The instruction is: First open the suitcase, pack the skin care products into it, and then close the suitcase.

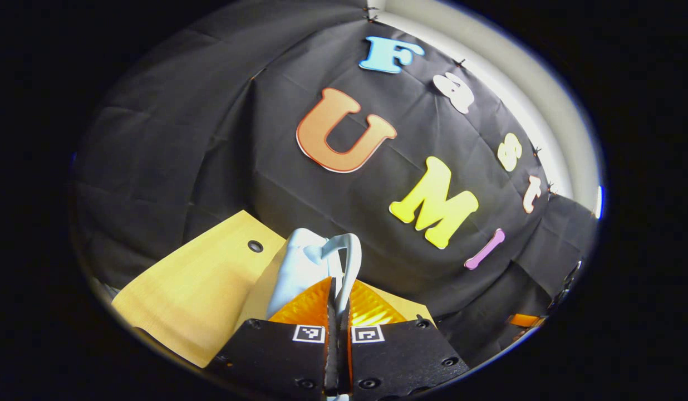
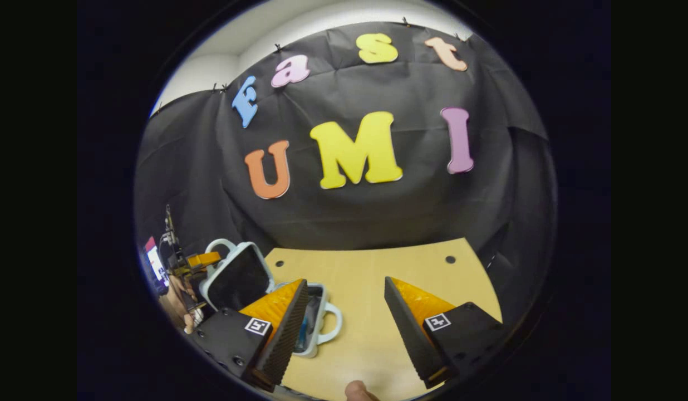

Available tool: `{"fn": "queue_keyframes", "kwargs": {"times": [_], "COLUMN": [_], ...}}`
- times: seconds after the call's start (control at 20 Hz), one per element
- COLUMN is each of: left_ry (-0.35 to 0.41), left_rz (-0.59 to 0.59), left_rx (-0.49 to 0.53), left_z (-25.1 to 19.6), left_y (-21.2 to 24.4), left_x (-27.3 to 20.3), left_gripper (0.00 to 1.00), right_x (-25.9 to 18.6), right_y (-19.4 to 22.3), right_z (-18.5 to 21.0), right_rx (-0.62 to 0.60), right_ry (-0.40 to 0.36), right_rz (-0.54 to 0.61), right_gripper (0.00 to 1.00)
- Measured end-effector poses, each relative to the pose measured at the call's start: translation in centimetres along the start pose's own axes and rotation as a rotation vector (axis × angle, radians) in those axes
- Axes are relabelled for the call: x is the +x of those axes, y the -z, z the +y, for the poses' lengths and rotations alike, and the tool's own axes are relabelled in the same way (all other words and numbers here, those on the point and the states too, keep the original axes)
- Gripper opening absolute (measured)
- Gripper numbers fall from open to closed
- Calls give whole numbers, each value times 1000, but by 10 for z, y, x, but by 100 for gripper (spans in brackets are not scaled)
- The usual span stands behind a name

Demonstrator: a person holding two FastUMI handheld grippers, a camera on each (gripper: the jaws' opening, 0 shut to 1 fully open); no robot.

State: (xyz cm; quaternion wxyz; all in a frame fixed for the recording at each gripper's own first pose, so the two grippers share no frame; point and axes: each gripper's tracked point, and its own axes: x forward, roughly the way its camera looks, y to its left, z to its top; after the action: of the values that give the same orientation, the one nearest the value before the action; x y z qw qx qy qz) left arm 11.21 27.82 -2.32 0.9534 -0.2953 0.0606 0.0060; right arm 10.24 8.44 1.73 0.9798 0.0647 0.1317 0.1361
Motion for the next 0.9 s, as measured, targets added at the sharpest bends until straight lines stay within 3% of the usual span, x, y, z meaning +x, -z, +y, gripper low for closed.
{"fn": "queue_keyframes", "kwargs": {"times": [0.05,0.1,0.15,0.2,0.4,0.9], "left_ry": [-2,1,3,7,18,-76], "left_rz": [2,11,20,29,60,216], "left_rx": [25,42,59,71,104,426], "left_z": [-12,-24,-34,-45,-76,-110], "left_y": [10,20,30,41,83,201], "left_x": [0,1,1,3,18,53], "left_gripper": [11,3,11,3,3,4], "right_x": [-7,-13,-19,-24,-41,-60], "right_y": [-4,-9,-12,-12,-7,30], "right_z": [-11,-21,-26,-32,-51,-119], "right_rx": [-26,-48,-68,-91,-131,-102], "right_ry": [26,43,47,53,43,56], "right_rz": [-27,-54,-77,-89,-104,-46], "right_gripper": [81,77,81,77,82,82]}}
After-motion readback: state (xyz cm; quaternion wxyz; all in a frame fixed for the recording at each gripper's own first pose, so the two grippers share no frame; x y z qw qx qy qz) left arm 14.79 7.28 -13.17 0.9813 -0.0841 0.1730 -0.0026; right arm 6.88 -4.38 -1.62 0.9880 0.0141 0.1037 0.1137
